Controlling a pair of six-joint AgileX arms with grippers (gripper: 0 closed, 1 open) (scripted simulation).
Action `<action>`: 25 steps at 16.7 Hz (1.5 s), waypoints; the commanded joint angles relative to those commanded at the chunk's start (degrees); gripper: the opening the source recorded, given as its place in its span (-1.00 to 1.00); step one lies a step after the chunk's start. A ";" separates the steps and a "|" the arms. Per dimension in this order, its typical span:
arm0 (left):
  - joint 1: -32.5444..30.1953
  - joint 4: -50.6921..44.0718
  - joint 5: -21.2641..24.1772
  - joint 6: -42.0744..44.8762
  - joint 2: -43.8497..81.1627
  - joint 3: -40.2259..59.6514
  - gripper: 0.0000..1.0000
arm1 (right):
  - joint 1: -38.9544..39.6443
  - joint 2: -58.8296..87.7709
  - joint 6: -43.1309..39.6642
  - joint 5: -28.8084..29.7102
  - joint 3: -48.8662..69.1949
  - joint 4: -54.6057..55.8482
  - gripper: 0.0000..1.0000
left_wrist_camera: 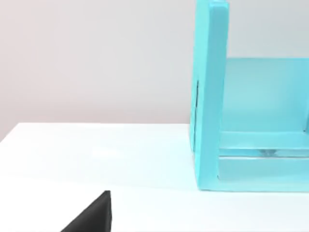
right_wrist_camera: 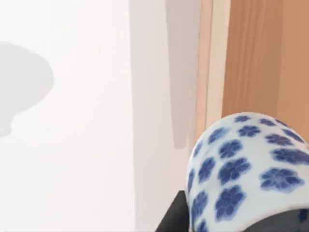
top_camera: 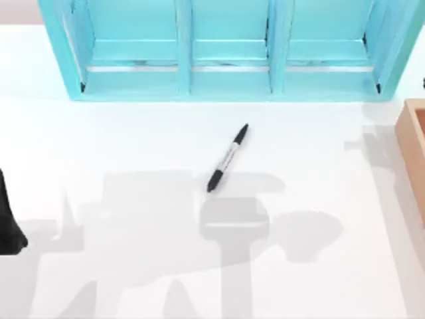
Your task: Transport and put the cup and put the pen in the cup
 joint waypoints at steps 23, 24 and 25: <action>0.00 0.00 0.00 0.00 0.00 0.00 1.00 | 21.11 16.24 21.69 -0.29 -2.46 19.13 -1.00; 0.00 0.00 0.00 0.00 0.00 0.00 1.00 | 21.16 16.60 21.70 -0.26 -3.61 20.67 -1.00; 0.00 0.00 0.00 0.00 0.00 0.00 1.00 | 21.25 17.01 21.70 -0.21 -4.82 22.30 -1.00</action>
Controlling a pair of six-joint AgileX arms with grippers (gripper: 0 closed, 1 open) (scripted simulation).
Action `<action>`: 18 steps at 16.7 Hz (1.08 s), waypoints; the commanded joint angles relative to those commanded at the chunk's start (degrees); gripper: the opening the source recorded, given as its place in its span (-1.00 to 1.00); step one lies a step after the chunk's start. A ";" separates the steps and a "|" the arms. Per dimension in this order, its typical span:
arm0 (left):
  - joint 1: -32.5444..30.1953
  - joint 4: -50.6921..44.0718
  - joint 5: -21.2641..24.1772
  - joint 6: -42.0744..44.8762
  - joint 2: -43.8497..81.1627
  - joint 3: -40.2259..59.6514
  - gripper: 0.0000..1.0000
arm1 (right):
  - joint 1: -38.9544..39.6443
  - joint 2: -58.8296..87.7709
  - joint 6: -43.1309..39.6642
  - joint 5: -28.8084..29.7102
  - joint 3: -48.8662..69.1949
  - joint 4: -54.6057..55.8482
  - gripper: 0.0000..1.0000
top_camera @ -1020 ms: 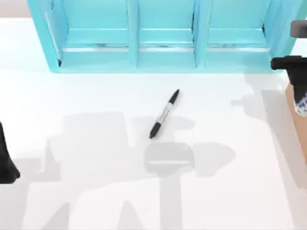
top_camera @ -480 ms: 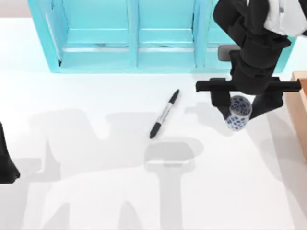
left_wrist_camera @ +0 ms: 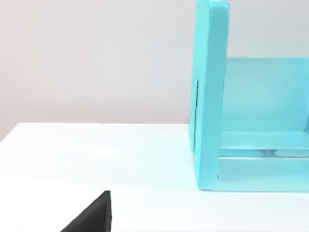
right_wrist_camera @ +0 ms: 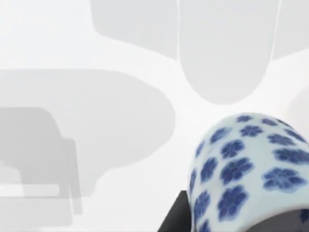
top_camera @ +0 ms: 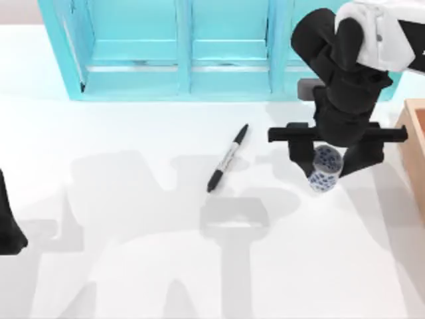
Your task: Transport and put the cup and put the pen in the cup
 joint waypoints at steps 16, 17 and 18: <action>0.00 0.00 0.00 0.00 0.00 0.00 1.00 | 0.10 0.68 0.03 0.07 -2.11 2.63 0.51; 0.00 0.00 0.00 0.00 0.00 0.00 1.00 | 0.10 0.68 0.03 0.07 -2.11 2.63 0.66; 0.00 0.00 0.00 0.00 0.00 0.00 1.00 | 0.10 0.68 0.03 0.07 -2.11 2.63 0.81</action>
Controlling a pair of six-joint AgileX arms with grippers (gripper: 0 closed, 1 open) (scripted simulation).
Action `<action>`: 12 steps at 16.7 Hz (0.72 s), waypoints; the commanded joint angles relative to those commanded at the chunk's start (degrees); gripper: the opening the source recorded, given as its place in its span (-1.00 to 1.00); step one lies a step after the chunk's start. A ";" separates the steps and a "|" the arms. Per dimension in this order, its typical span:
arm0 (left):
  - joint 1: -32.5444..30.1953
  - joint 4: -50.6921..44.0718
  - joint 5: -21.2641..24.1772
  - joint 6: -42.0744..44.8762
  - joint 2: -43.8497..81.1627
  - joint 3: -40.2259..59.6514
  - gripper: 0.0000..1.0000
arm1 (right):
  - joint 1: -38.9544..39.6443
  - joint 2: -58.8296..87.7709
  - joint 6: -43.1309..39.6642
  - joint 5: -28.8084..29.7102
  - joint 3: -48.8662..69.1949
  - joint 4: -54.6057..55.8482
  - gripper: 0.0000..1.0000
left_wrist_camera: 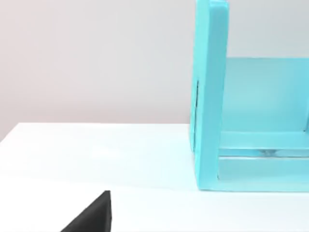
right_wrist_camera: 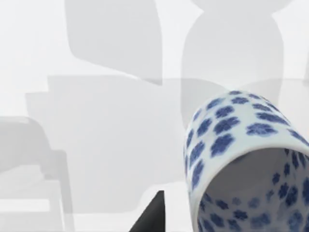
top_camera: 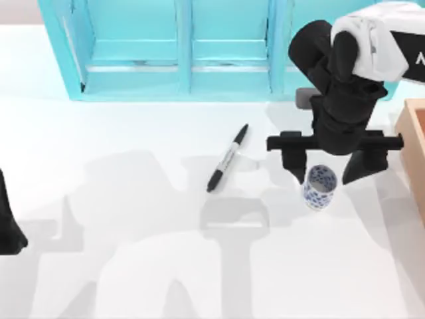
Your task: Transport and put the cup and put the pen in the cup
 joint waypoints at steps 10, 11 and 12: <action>0.00 0.00 0.00 0.00 0.00 0.00 1.00 | -0.09 0.00 0.00 0.00 0.01 -0.01 1.00; 0.00 0.00 0.00 0.00 0.00 0.00 1.00 | -0.08 0.03 0.00 0.01 0.15 -0.15 1.00; 0.00 0.00 0.00 0.00 0.00 0.00 1.00 | -0.03 0.15 -0.01 0.04 0.89 -0.86 1.00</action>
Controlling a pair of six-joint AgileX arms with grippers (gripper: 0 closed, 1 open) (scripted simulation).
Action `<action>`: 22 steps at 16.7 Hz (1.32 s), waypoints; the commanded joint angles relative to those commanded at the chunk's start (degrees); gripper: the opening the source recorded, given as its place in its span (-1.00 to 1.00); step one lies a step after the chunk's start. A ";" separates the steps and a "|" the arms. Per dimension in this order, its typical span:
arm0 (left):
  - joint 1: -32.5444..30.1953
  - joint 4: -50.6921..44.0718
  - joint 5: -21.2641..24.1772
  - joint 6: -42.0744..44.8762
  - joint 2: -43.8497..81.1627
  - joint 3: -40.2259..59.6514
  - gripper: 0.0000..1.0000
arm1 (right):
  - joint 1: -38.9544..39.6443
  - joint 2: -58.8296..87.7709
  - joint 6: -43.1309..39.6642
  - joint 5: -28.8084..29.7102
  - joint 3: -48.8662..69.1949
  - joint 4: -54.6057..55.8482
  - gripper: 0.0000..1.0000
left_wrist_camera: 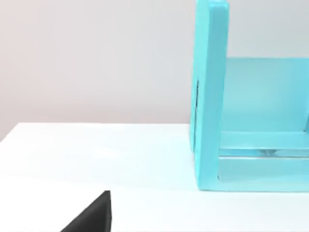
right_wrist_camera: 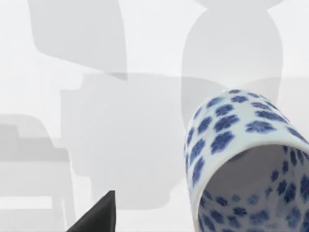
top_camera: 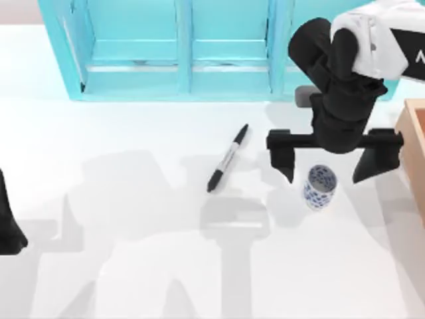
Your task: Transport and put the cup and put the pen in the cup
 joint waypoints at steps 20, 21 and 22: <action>0.00 0.00 0.00 0.00 0.00 0.00 1.00 | 0.49 2.41 1.83 -0.38 35.23 -31.90 1.00; 0.00 0.00 0.00 0.00 0.00 0.00 1.00 | 0.98 3.50 3.69 -0.68 35.16 -30.11 1.00; 0.00 0.00 0.00 0.00 0.00 0.00 1.00 | 1.54 4.84 6.13 -1.09 35.02 -27.96 1.00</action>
